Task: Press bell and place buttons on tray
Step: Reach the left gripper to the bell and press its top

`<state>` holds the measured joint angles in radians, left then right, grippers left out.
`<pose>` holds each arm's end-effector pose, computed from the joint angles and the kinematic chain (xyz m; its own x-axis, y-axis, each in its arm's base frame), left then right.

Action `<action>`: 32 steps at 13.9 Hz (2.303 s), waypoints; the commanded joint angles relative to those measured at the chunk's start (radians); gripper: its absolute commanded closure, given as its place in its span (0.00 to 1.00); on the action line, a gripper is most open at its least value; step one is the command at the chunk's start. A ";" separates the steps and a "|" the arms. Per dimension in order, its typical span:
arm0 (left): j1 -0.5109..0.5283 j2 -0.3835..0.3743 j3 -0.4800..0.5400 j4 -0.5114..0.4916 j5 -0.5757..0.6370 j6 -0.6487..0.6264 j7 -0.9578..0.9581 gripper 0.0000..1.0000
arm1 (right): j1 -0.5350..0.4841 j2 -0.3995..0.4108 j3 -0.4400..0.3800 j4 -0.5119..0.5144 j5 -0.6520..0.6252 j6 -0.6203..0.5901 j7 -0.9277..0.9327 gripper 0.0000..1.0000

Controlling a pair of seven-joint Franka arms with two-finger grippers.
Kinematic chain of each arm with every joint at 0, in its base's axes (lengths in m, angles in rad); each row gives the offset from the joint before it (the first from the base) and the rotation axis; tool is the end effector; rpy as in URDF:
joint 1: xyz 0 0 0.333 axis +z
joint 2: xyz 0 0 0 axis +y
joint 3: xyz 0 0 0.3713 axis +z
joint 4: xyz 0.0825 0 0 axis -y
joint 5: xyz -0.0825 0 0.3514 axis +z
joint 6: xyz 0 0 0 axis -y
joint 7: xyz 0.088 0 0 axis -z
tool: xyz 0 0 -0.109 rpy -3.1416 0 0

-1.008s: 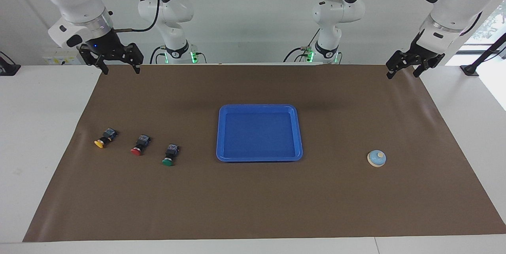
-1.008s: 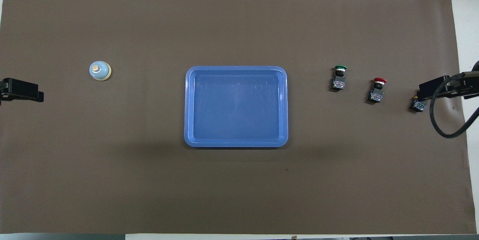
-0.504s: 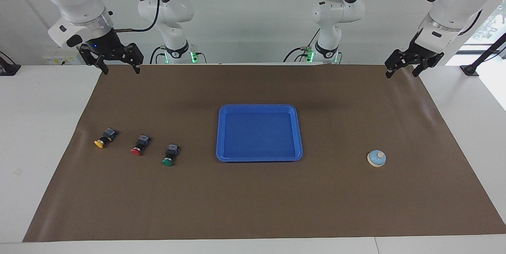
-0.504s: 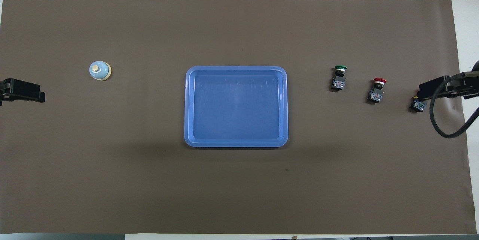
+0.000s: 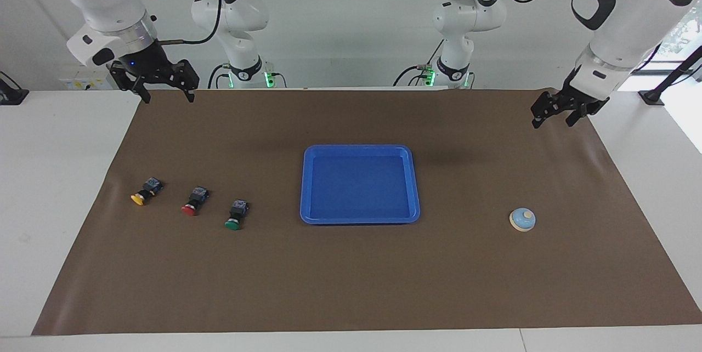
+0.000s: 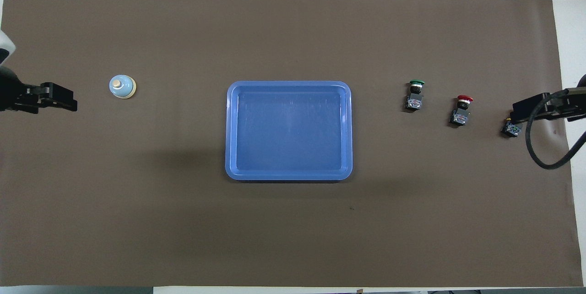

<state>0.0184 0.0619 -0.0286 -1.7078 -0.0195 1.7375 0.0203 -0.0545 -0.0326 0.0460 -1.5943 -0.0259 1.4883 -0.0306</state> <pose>0.5505 -0.0069 0.5982 0.9991 -0.0273 -0.0318 -0.0266 -0.9994 0.0215 0.5007 -0.0068 0.6774 0.9971 0.0198 -0.0741 0.0218 -0.9994 0.0251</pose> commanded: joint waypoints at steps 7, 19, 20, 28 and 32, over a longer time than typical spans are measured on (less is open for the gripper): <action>-0.008 0.292 0.009 0.005 0.001 0.327 -0.026 1.00 | -0.013 -0.024 0.009 -0.027 -0.003 0.007 -0.008 0.00; -0.002 0.341 0.016 -0.007 0.001 0.427 -0.028 1.00 | -0.013 -0.024 0.009 -0.027 -0.003 0.007 -0.008 0.00; 0.000 0.352 0.016 -0.007 0.001 0.441 -0.029 1.00 | -0.013 -0.026 0.009 -0.027 -0.003 0.007 -0.008 0.00; 0.003 0.365 0.016 -0.052 0.001 0.522 -0.033 1.00 | -0.013 -0.026 0.009 -0.027 -0.003 0.007 -0.008 0.00; 0.000 0.372 0.016 -0.112 0.001 0.605 -0.042 1.00 | -0.013 -0.024 0.009 -0.027 -0.003 0.007 -0.008 0.00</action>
<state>0.0188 0.4115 -0.0128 -1.7684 -0.0195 2.2662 -0.0062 -0.0545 -0.0327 0.0461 -1.5946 -0.0259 1.4883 -0.0306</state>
